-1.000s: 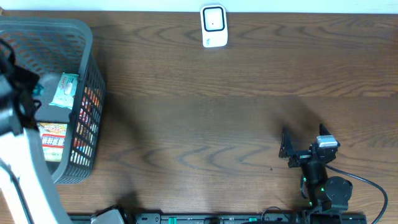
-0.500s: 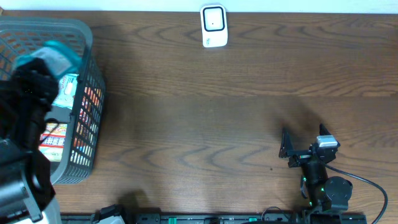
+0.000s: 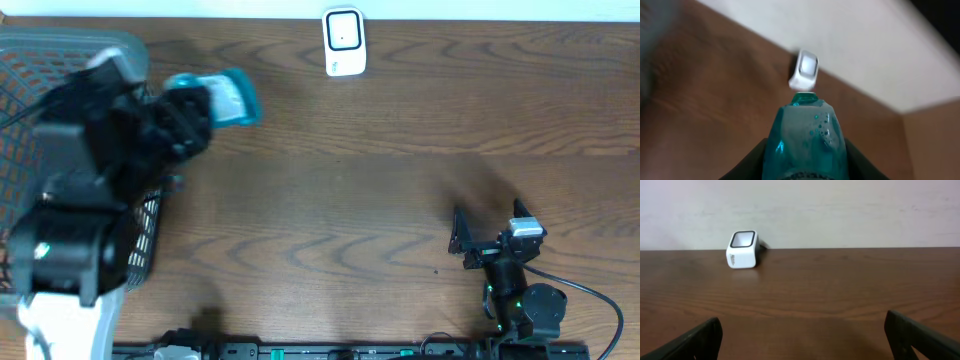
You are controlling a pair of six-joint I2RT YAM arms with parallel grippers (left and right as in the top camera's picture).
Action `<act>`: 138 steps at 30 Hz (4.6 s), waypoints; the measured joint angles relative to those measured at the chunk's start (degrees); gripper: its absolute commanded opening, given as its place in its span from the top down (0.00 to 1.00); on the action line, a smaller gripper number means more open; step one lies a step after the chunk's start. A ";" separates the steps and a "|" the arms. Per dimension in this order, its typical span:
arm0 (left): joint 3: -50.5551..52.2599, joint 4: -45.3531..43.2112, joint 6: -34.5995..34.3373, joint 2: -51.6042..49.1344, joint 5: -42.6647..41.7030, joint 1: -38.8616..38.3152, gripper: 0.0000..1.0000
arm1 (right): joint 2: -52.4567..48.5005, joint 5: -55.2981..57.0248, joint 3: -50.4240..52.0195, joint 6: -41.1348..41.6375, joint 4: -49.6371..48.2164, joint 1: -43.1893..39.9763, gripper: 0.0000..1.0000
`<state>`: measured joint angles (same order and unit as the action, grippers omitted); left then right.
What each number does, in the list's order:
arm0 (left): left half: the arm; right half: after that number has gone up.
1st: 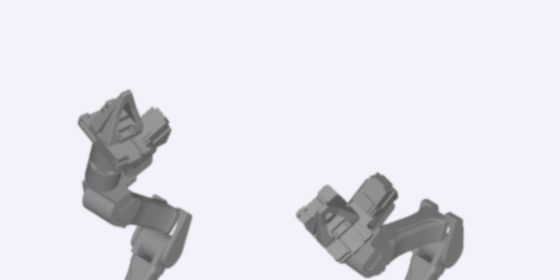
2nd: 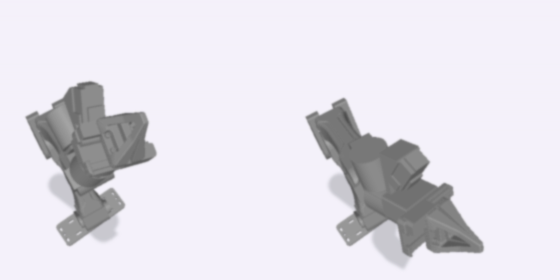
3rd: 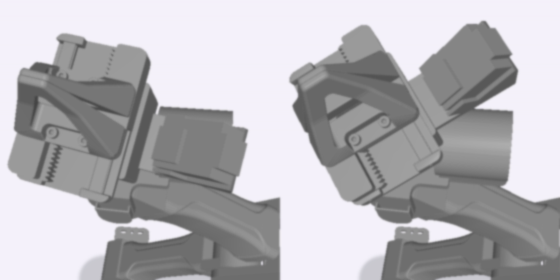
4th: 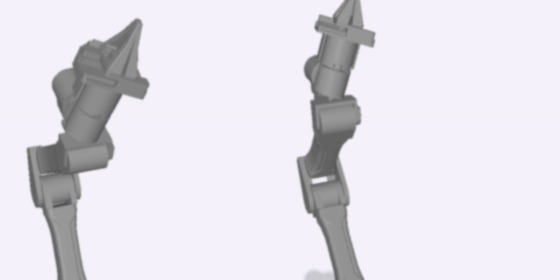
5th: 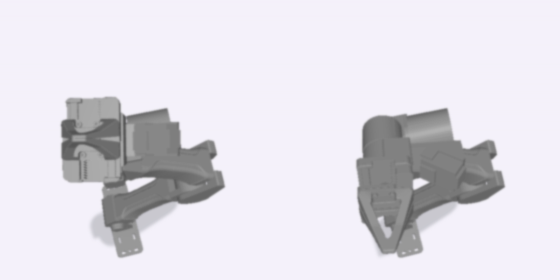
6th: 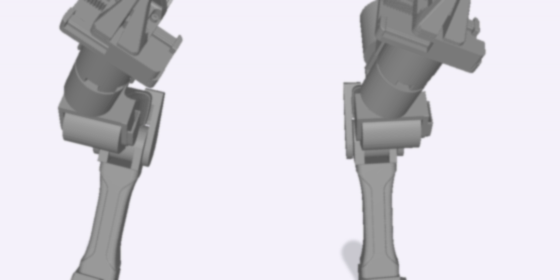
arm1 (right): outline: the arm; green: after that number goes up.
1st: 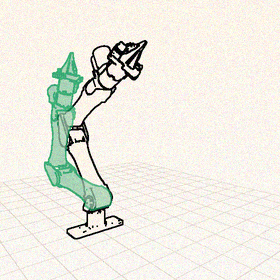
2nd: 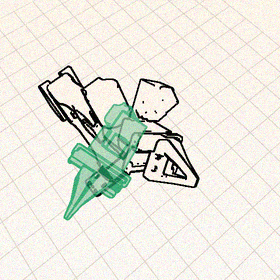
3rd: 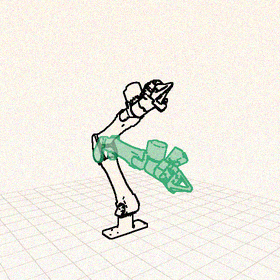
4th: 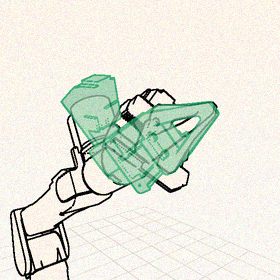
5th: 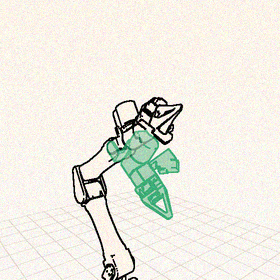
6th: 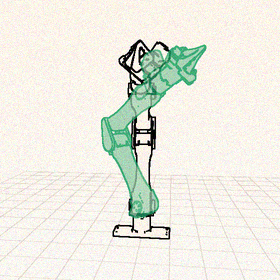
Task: Scan the item barcode
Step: 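Carry the bottle toward the scanner and lower it onto the table, then release the bottle and withdraw the left gripper to the basket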
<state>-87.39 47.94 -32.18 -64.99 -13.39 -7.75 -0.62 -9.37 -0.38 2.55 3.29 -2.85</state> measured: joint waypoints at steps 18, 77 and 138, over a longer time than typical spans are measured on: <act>0.00 2.95 5.66 -26.01 4.20 -16.41 0.81 | 0.00 0.00 0.00 0.00 0.00 0.00 0.01; 7.13 -10.43 -5.33 -39.91 17.88 -35.87 0.79 | 0.00 0.00 0.00 0.00 0.00 0.00 0.01; 12.26 -4.15 2.49 -13.05 25.57 -35.41 0.06 | 0.00 0.00 0.00 0.00 0.00 0.00 0.01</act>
<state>-75.13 43.79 -29.69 -78.04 12.19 -43.16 -0.62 -9.37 -0.38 2.55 3.29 -2.85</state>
